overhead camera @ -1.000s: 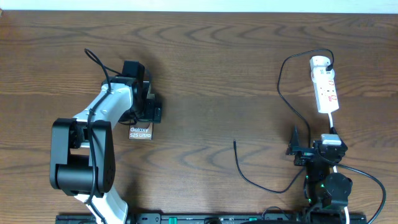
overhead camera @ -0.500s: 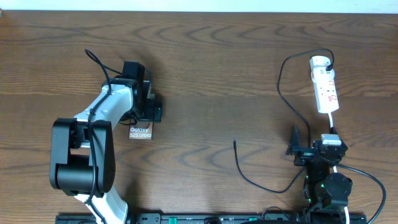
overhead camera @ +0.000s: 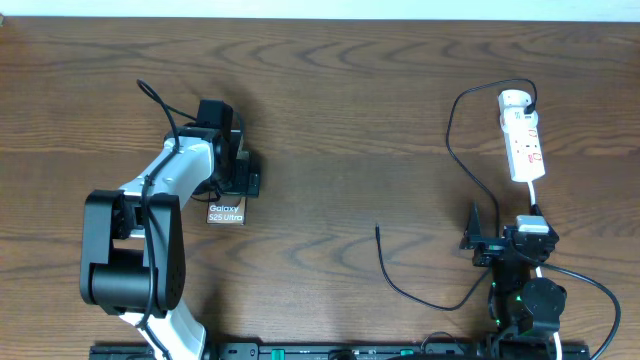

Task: Plug charger to phone and switch on socket
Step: 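Close the left gripper on the phone's long edges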

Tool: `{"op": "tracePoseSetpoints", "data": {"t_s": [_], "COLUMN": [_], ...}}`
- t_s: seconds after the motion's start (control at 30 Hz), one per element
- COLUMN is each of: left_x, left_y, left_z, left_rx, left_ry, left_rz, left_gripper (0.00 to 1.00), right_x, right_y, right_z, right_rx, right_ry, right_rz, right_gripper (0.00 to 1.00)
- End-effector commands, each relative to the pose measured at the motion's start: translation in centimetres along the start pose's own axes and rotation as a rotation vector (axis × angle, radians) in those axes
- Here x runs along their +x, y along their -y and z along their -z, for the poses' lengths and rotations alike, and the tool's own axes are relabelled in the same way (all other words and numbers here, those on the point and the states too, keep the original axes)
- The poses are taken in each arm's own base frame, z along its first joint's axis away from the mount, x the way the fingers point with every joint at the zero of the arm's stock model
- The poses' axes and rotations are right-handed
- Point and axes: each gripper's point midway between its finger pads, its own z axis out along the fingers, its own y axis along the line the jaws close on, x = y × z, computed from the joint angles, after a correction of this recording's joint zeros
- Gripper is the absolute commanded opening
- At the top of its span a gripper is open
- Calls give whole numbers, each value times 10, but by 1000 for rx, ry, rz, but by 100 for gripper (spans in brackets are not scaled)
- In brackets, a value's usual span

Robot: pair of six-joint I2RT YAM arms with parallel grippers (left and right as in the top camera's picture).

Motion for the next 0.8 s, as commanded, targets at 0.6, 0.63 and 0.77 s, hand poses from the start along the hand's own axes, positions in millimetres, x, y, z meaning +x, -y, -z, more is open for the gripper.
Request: {"op": "tracePoseSetpoints", "data": {"t_s": [0.6, 0.63, 0.77], "left_x": [12, 12, 12], "left_y": [-1, -1, -1], "left_z": [-8, -8, -8], "left_rx": [-3, -3, -3], "left_ry": [-37, -37, -37], "left_rz": [-6, -6, -6], "left_gripper": [100, 100, 95], "right_x": [0, 0, 0], "right_y": [-2, -2, -2], "right_z": [0, 0, 0], "right_rx": [-6, -6, -6], "right_ry": [0, 0, 0], "right_rz": [13, 14, 13], "right_gripper": [99, 99, 99]}}
